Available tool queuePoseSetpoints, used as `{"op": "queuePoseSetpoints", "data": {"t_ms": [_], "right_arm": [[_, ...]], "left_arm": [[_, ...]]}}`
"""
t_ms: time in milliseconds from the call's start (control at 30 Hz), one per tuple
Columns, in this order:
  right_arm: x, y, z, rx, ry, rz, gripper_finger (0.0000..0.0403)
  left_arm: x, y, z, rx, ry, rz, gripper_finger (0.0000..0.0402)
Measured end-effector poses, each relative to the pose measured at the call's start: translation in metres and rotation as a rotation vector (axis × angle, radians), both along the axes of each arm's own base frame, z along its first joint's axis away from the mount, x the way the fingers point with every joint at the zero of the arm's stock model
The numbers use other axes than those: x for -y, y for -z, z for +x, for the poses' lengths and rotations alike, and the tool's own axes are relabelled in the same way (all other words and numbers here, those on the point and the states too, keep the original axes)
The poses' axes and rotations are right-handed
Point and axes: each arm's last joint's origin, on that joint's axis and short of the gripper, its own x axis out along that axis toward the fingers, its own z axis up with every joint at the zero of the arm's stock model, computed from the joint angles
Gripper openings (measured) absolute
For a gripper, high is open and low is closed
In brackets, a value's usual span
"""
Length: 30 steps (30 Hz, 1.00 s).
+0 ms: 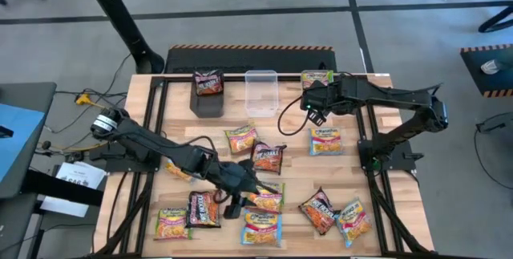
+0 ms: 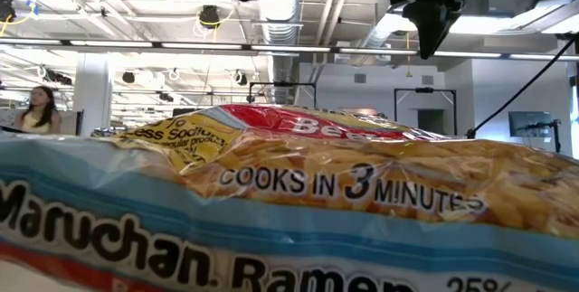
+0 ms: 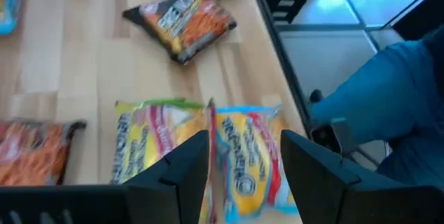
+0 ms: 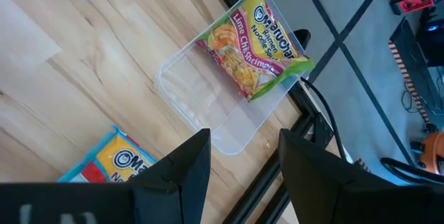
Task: Sort Maruchan noodles
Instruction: Put the bottom middle blue noodle pack into the left transparent bin
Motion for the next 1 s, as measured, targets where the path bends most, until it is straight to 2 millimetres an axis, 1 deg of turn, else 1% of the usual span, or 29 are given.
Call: {"op": "queuePoseSetpoints", "data": {"t_ms": [67,133,333,500,567,633,700,767,833,900,967,1000], "right_arm": [[0.0,0.0,0.0,0.002,0.0,0.0,0.0194],[0.0,0.0,0.0,0.004,0.0,-0.001,0.0194],[0.0,0.0,0.001,0.012,0.001,-0.003,0.0194],[0.0,0.0,0.002,0.018,0.001,-0.003,0.0194],[0.0,0.0,0.002,0.02,0.001,-0.004,0.0194],[0.0,0.0,0.002,0.023,0.006,-0.004,0.0194],[0.001,0.0,0.002,0.03,0.007,-0.005,0.0194],[0.001,0.0,0.002,0.03,0.007,-0.004,0.0194],[0.001,0.0,0.003,0.034,0.007,-0.005,0.0194],[0.001,0.0,0.003,0.035,0.007,-0.005,0.0194],[0.001,0.0,0.003,0.041,0.007,-0.006,0.0194],[0.001,0.0,0.003,0.038,0.007,-0.005,0.0194]], "left_arm": [[0.003,0.009,-0.001,-0.042,0.011,0.012,0.0166],[0.007,0.014,0.006,-0.022,0.029,-0.008,0.0166],[0.015,0.038,0.013,-0.091,0.04,-0.009,0.0166],[0.022,0.048,0.02,-0.085,0.053,-0.025,0.0166],[0.023,0.055,0.017,-0.128,0.046,-0.007,0.0166],[0.026,0.06,0.022,-0.116,0.046,-0.02,0.0166],[0.028,0.067,0.021,-0.153,0.044,-0.015,0.0166],[0.032,0.077,0.025,-0.159,0.046,-0.029,0.0166],[0.034,0.085,0.022,-0.211,0.046,-0.015,0.0166],[0.038,0.089,0.027,-0.189,0.053,-0.035,0.0166],[0.039,0.092,0.023,-0.229,0.054,-0.021,0.0166],[0.04,0.094,0.025,-0.221,0.053,-0.023,0.0166]]}}
